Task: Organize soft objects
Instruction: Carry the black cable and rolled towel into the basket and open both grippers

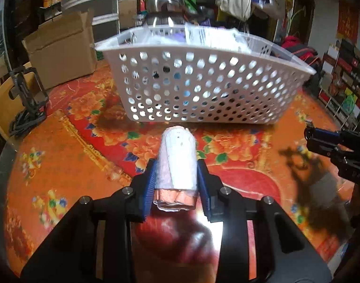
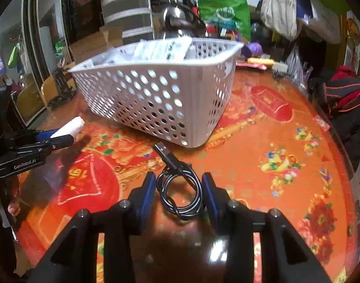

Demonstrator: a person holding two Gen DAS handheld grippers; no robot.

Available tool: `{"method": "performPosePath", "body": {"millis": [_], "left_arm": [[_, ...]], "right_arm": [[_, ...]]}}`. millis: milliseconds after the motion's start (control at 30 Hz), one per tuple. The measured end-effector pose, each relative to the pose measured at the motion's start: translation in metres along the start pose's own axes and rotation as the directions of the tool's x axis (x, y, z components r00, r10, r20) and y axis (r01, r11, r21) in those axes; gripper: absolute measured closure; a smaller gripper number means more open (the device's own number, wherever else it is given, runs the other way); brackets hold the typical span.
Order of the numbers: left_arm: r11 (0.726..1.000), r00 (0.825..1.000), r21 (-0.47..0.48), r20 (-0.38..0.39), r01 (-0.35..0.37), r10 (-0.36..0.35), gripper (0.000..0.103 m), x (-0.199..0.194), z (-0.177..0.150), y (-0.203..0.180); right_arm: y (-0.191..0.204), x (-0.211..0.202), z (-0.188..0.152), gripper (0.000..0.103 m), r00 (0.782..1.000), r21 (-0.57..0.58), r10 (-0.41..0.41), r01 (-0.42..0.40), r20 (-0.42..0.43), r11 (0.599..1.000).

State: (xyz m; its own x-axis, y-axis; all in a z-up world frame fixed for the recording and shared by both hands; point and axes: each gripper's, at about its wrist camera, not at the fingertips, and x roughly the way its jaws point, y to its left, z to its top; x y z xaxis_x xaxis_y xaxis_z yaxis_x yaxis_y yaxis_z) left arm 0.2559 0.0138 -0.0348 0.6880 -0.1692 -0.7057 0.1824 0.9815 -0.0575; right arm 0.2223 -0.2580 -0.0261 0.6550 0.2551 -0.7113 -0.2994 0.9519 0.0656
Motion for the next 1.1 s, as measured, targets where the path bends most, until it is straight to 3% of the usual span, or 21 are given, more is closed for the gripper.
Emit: {"method": "performPosePath", "body": {"millis": [267, 400, 533, 633, 733, 800, 1000, 1100], "left_arm": [[0.999, 0.996, -0.030, 0.093, 0.016, -0.013, 0.072, -0.066, 0.027, 0.006], [0.999, 0.989, -0.024, 0.141, 0.044, -0.040, 0.072, -0.083, 0.068, 0.003], [0.998, 0.983, -0.028, 0.175, 0.059, -0.053, 0.072, -0.086, 0.114, -0.001], [0.996, 0.986, -0.044, 0.154, 0.074, -0.067, 0.072, -0.069, 0.159, -0.001], [0.999, 0.991, -0.050, 0.133, 0.015, -0.009, 0.072, -0.044, 0.189, -0.002], [0.997, 0.996, -0.066, 0.081, 0.039, -0.034, 0.072, -0.018, 0.203, 0.002], [0.997, 1.000, -0.078, -0.006, -0.006, 0.005, 0.072, 0.043, 0.212, 0.006], [0.997, 1.000, -0.077, -0.011, -0.029, 0.028, 0.072, 0.056, 0.206, 0.009]], "right_arm": [[0.009, -0.071, 0.021, 0.064, 0.987, 0.000, -0.002, 0.002, 0.160, 1.000], [0.006, -0.088, 0.063, 0.064, 0.976, 0.001, -0.006, 0.006, 0.218, 1.000], [0.002, -0.078, 0.111, 0.064, 0.974, 0.003, -0.045, 0.046, 0.223, 0.999], [-0.006, -0.054, 0.144, 0.064, 0.981, 0.026, -0.028, 0.024, 0.190, 0.999], [-0.014, -0.022, 0.171, 0.064, 0.985, 0.043, -0.069, 0.063, 0.155, 0.997], [-0.020, 0.004, 0.182, 0.064, 0.989, 0.045, -0.093, 0.089, 0.112, 0.995], [-0.022, 0.044, 0.180, 0.064, 0.992, 0.025, -0.118, 0.117, 0.040, 0.993], [-0.022, 0.054, 0.176, 0.064, 0.994, 0.022, -0.107, 0.107, 0.035, 0.994]]}}
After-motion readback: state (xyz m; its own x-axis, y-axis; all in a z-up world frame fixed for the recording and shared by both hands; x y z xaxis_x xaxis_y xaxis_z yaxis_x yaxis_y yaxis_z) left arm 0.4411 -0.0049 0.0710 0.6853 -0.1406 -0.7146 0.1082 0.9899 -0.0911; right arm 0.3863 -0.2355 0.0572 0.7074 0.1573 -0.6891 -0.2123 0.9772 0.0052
